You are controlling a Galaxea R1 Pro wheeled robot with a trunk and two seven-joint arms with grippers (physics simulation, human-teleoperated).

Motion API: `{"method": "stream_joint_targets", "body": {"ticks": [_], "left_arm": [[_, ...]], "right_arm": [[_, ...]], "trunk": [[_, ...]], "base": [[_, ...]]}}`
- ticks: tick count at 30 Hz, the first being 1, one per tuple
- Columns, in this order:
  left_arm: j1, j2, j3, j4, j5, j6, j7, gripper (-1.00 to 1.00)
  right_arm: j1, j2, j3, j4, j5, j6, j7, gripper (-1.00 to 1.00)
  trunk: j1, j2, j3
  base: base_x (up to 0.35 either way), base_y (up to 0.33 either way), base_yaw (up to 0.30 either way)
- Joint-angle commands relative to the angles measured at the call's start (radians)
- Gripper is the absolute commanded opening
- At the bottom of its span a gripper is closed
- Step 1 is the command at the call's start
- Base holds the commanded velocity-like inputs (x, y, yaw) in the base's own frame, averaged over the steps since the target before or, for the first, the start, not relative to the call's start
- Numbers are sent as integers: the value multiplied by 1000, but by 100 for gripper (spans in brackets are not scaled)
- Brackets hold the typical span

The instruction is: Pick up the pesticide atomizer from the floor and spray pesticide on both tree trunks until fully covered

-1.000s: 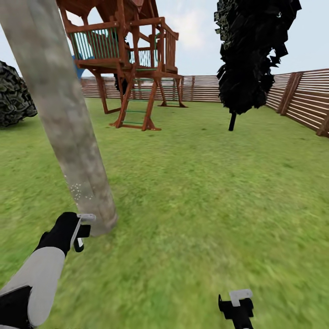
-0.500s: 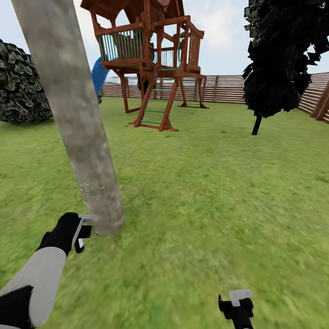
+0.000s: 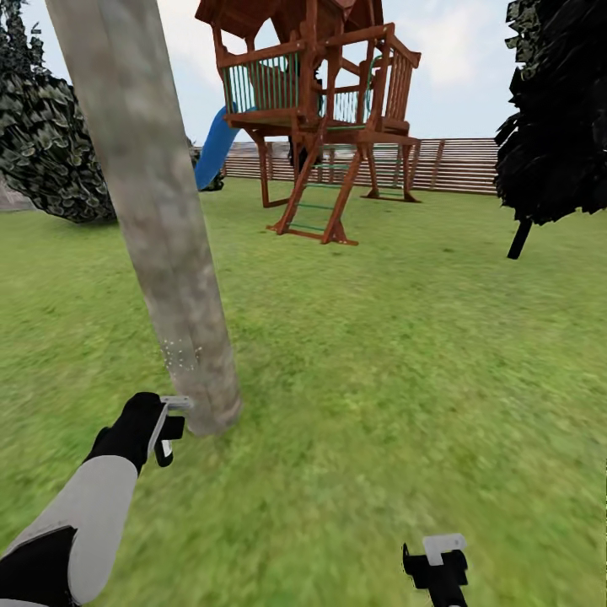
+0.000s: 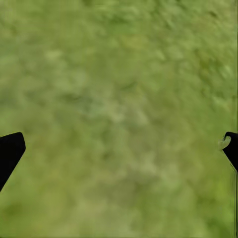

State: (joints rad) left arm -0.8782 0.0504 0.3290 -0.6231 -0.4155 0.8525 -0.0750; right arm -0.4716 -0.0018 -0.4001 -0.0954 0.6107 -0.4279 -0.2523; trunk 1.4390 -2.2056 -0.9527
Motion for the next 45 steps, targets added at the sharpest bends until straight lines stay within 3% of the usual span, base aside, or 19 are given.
{"method": "stream_joint_targets", "body": {"ticks": [1,14,21,24,30,32,34,35,36,38,40,43,45], "left_arm": [[-1,-1,4,-1,-11,3,-8,-100],[-1,6,7,-15,-11,5,-11,-100],[-6,14,8,-25,-12,8,-12,-100],[-22,2,3,-33,-11,14,-12,-100],[-214,-15,1,-29,-10,104,-23,-100],[-228,9,0,-30,-12,111,-27,-100],[-233,82,-2,-22,-12,112,-32,-100],[-233,100,-4,-19,-11,112,-37,-100],[-234,94,-41,-18,-10,114,-42,-100],[-234,59,-103,-18,-9,134,-56,-100],[-243,14,-135,-18,-7,151,-66,-100],[-249,22,-139,-18,-7,155,-79,-100],[-244,52,-137,-19,-7,156,-87,-100]], "right_arm": [[-1,-1,-6,2,11,-3,-4,100],[-1,-1,-6,2,10,-3,-5,100],[-1,-1,-6,2,9,-3,-5,100],[-1,-1,-8,1,9,-3,-5,100],[-1,-2,-8,0,9,-3,-5,100],[-1,-3,-8,0,9,-3,-5,100],[-1,-3,-7,1,10,-3,-5,100],[-1,-3,-7,2,10,-3,-5,100],[-1,-3,-7,2,10,-3,-5,100],[-1,-3,-8,2,10,-3,-5,100],[-1,-3,-8,2,10,-3,-5,100],[-1,-2,-7,2,10,-3,-4,100],[-1,-2,-7,2,10,-3,-5,100]], "trunk": [[0,0,-1],[0,0,-1],[0,0,-1],[0,0,-1],[0,0,-1],[0,0,-1],[0,0,-1],[0,0,-1],[0,0,-1],[0,0,-1],[0,0,-1],[0,0,-1],[0,0,-1]], "base": [[48,-271,17],[-13,-276,9],[-134,-273,256],[-64,-108,278],[-5,-9,130],[0,0,3],[0,0,0],[0,0,0],[0,0,0],[0,0,0],[0,0,0],[0,0,0],[0,0,0]]}}
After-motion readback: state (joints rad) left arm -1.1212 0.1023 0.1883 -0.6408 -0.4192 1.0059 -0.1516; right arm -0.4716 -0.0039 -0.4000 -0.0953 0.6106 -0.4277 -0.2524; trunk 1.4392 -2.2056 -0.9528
